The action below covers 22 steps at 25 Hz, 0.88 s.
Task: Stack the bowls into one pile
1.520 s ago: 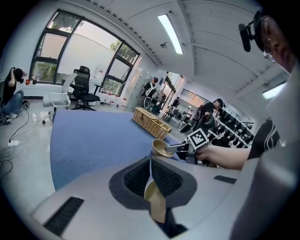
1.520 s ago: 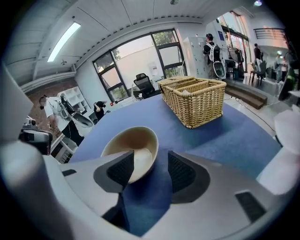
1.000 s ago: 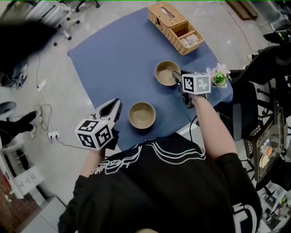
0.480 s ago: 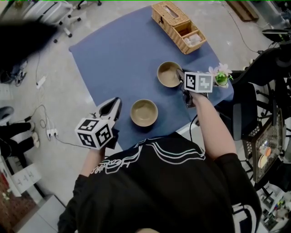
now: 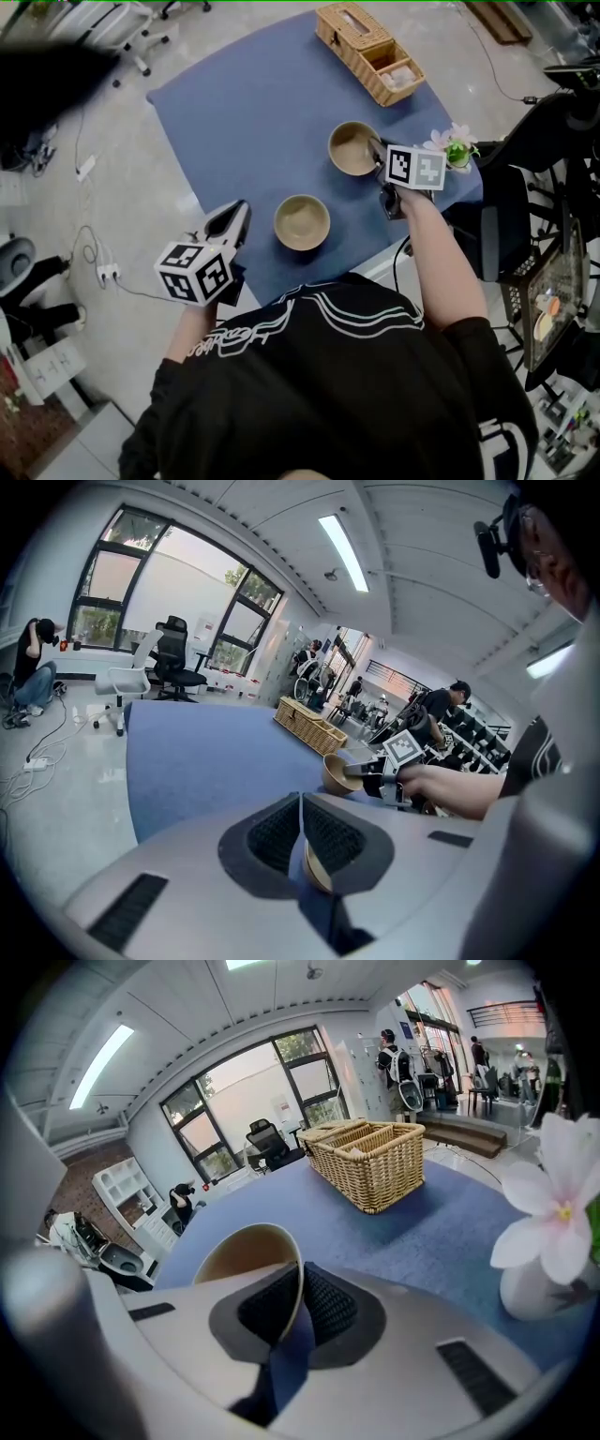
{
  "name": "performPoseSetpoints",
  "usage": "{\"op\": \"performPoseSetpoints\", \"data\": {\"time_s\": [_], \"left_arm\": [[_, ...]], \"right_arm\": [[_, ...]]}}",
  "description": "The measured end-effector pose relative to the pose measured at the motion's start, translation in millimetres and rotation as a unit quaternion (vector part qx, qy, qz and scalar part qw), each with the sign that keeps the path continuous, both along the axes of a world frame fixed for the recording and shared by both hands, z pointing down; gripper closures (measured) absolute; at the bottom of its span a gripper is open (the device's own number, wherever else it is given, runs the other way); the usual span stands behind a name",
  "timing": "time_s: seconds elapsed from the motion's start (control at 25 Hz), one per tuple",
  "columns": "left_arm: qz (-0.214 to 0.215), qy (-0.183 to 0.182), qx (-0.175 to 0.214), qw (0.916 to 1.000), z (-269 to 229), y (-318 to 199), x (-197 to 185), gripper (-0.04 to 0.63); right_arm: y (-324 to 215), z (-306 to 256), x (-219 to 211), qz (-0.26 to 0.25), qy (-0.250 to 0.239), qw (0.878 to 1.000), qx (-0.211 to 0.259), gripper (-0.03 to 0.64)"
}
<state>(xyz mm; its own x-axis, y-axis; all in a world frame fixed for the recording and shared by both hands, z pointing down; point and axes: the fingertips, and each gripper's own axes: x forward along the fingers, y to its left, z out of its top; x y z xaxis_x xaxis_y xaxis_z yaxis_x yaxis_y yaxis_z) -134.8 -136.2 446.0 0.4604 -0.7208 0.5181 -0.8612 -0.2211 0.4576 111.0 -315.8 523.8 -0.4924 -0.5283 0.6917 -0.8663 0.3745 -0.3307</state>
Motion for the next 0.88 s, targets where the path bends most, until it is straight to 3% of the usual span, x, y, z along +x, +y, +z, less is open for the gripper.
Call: {"op": "performPoseSetpoints", "data": {"time_s": [0.88], "left_arm": [[0.039, 0.009, 0.011, 0.9991, -5.6, 34.7, -12.0, 0.563]], "right_arm": [[67.7, -60.9, -27.9, 0.008, -0.059, 0.998, 0.038, 0.574]]}}
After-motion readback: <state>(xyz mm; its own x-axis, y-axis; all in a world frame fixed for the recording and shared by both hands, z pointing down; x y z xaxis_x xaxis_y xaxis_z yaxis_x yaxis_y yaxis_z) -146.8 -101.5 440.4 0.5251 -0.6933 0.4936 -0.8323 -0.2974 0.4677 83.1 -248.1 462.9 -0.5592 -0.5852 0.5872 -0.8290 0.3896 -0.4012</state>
